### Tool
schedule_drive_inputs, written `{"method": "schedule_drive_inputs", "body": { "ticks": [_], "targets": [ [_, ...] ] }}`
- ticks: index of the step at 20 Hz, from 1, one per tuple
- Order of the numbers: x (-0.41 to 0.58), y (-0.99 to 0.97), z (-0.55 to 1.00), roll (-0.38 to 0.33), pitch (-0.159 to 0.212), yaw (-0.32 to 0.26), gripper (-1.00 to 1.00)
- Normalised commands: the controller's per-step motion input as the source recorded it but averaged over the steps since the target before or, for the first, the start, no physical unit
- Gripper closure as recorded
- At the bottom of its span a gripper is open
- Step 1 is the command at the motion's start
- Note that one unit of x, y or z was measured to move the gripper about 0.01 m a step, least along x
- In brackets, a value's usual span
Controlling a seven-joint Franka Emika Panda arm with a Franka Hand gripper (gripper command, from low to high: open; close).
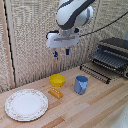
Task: Please reach out your grabber to the yellow dish. Tenderly grip the yellow dish using your grabber. Set the yellow dish on the baking sheet. Posit your grabber on the rim of the baking sheet carrying the yellow dish. Mindfully slide the baking sheet with the yellow dish into the oven. Let go of your grabber's hold on the baking sheet's edge when it is entirely in the oven.
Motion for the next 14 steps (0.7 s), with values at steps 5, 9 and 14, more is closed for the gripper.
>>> {"method": "schedule_drive_inputs", "body": {
  "ticks": [5, 9, 14],
  "targets": [
    [0.421, -0.32, -0.36, 0.012, 0.067, -0.210, -1.00],
    [0.525, -0.27, -0.34, 0.011, 0.048, -0.214, -1.00],
    [0.470, -0.20, -0.36, 0.009, 0.047, -0.164, -1.00]
  ]
}}
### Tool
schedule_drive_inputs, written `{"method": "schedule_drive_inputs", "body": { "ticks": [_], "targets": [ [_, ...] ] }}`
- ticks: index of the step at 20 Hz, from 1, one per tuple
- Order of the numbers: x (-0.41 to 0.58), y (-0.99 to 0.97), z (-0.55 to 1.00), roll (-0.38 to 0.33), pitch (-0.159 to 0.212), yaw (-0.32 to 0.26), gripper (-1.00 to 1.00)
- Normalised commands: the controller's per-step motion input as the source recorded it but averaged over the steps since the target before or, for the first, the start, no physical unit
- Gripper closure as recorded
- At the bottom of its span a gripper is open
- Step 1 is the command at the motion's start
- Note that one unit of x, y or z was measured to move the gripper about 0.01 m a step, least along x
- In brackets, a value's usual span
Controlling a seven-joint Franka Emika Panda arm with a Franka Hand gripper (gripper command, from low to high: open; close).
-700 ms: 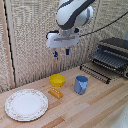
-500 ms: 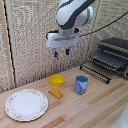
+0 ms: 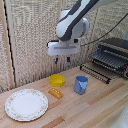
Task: Please reach out your grabber to the yellow dish. Tenderly grip the yellow dish using your grabber. Set the yellow dish on the baking sheet. Posit your grabber on the rim of the baking sheet carrying the yellow dish. Mindfully slide the baking sheet with the yellow dish into the oven. Let go of your grabber's hold on the baking sheet's edge when it is entirely in the oven.
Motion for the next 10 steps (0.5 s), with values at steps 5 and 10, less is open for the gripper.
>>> {"method": "schedule_drive_inputs", "body": {
  "ticks": [5, 10],
  "targets": [
    [0.296, -0.22, -0.36, 0.000, 0.087, -0.080, -1.00],
    [0.162, -0.23, -0.34, 0.000, 0.086, -0.016, -1.00]
  ]
}}
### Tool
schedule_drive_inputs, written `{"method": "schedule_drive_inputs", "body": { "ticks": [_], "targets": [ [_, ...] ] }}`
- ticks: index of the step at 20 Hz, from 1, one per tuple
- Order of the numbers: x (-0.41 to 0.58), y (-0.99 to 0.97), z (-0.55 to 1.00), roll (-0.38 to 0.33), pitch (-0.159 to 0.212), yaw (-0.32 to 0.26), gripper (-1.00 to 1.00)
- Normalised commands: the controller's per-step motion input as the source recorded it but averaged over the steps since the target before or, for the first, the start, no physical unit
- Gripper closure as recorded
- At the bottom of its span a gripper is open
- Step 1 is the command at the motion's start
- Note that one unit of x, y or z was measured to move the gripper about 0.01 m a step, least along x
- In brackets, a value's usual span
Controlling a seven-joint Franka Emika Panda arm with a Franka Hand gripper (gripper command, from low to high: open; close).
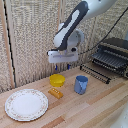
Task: Please reach out your grabber to the yellow dish. Tenderly grip the yellow dish using your grabber. Set the yellow dish on the baking sheet. Posit your grabber on the rim of the baking sheet carrying the yellow dish. Mindfully slide the baking sheet with the yellow dish into the oven. Let go of your grabber's hold on the baking sheet's edge when it is entirely in the oven.
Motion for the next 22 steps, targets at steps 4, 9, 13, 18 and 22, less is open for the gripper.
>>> {"method": "schedule_drive_inputs", "body": {
  "ticks": [4, 9, 13, 18, 22],
  "targets": [
    [0.178, -0.20, -0.39, -0.002, 0.061, 0.000, -1.00],
    [0.234, -0.08, -0.36, -0.013, 0.006, 0.033, -1.00],
    [0.163, -0.02, -0.14, -0.001, 0.009, 0.023, 1.00],
    [0.017, 0.05, 0.00, -0.001, 0.000, -0.001, 1.00],
    [0.004, 0.14, 0.00, -0.016, 0.000, 0.000, 1.00]
  ]
}}
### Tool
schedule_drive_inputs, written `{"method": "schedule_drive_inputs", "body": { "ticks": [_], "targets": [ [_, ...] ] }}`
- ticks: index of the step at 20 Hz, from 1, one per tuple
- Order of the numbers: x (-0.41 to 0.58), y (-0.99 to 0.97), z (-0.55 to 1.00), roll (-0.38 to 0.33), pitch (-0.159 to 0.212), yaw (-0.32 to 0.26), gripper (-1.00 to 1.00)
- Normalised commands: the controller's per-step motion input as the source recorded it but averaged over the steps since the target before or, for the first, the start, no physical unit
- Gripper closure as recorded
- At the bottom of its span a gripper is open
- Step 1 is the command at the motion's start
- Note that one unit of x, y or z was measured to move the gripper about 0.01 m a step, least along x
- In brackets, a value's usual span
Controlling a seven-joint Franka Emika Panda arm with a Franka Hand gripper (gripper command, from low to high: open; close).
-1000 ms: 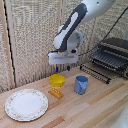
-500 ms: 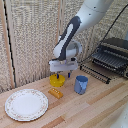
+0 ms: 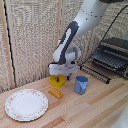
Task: Please reach out your grabber to the yellow dish. Tenderly grip the yellow dish using your grabber. Set the yellow dish on the baking sheet. Posit your grabber on the rim of the baking sheet carrying the yellow dish. Mindfully slide the baking sheet with the yellow dish into the oven. Let go of your grabber's hold on the baking sheet's edge when it is entirely in the oven.
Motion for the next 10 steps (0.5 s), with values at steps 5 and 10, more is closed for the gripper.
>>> {"method": "schedule_drive_inputs", "body": {
  "ticks": [5, 10],
  "targets": [
    [0.091, 0.06, 0.00, -0.001, 0.001, 0.000, 1.00],
    [0.092, 0.00, 0.03, 0.000, 0.000, -0.039, 1.00]
  ]
}}
